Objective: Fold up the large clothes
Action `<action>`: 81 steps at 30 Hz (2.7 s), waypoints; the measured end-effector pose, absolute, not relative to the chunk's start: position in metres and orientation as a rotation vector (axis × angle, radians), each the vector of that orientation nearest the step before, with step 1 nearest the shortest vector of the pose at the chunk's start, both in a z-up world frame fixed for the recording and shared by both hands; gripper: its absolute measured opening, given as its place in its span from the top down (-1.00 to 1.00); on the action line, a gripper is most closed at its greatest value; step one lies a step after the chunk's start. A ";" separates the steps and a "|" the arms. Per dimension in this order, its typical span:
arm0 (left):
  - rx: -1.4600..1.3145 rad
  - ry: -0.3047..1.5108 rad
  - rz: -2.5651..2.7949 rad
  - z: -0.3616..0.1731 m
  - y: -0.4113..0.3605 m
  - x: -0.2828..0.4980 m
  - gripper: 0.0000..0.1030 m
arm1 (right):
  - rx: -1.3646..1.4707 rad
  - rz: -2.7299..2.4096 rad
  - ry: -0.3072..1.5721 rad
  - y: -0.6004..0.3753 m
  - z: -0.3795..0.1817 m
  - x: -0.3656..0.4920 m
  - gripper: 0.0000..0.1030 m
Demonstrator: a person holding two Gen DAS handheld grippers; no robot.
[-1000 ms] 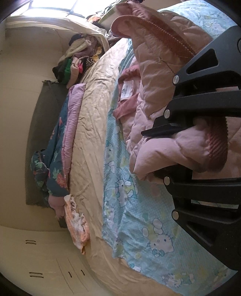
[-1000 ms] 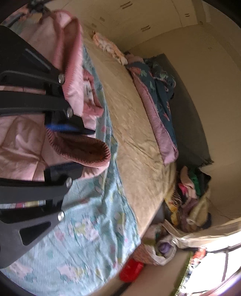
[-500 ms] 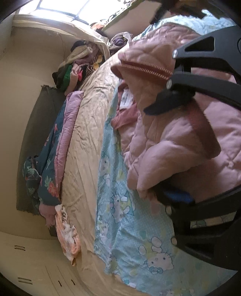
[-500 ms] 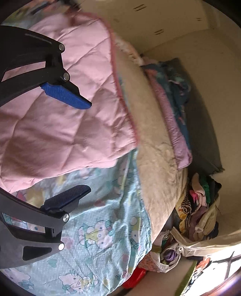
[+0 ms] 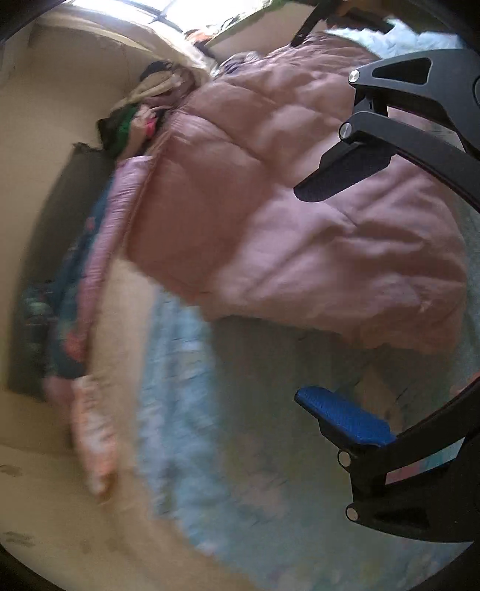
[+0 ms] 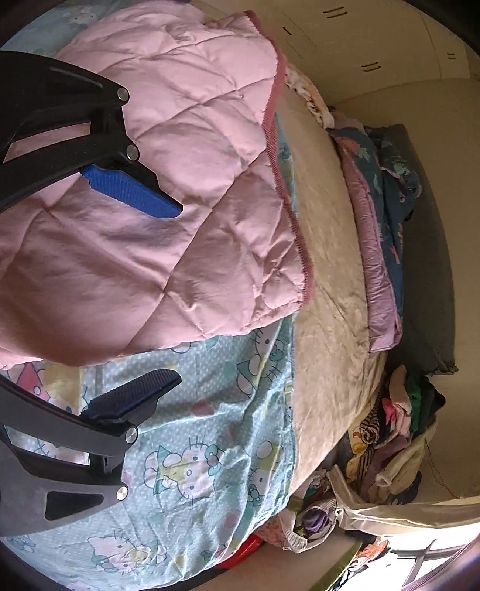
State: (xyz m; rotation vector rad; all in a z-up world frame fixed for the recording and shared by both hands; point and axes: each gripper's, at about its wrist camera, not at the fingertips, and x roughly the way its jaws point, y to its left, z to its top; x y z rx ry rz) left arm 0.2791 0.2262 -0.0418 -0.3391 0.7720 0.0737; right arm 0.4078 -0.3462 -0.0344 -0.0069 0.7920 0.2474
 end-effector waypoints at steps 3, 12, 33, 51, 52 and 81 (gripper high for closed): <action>-0.384 0.840 0.031 -0.061 0.224 0.290 -0.82 | 0.005 0.249 0.809 -0.346 -0.042 0.408 -0.61; -0.219 0.697 0.026 -0.020 0.193 0.291 0.77 | 0.060 0.228 0.681 -0.349 -0.030 0.385 0.60; -0.248 0.729 0.082 -0.048 0.217 0.356 0.76 | 0.022 0.037 0.747 -0.318 -0.046 0.461 0.65; -0.189 0.758 0.150 -0.041 0.209 0.348 -0.15 | 0.082 0.013 0.781 -0.348 -0.045 0.433 -0.49; -0.199 0.760 0.146 -0.039 0.210 0.345 -0.22 | 0.089 0.013 0.777 -0.351 -0.042 0.428 -0.60; -0.281 0.737 0.148 -0.014 0.175 0.243 -0.82 | 0.282 0.163 0.719 -0.367 -0.023 0.291 -0.91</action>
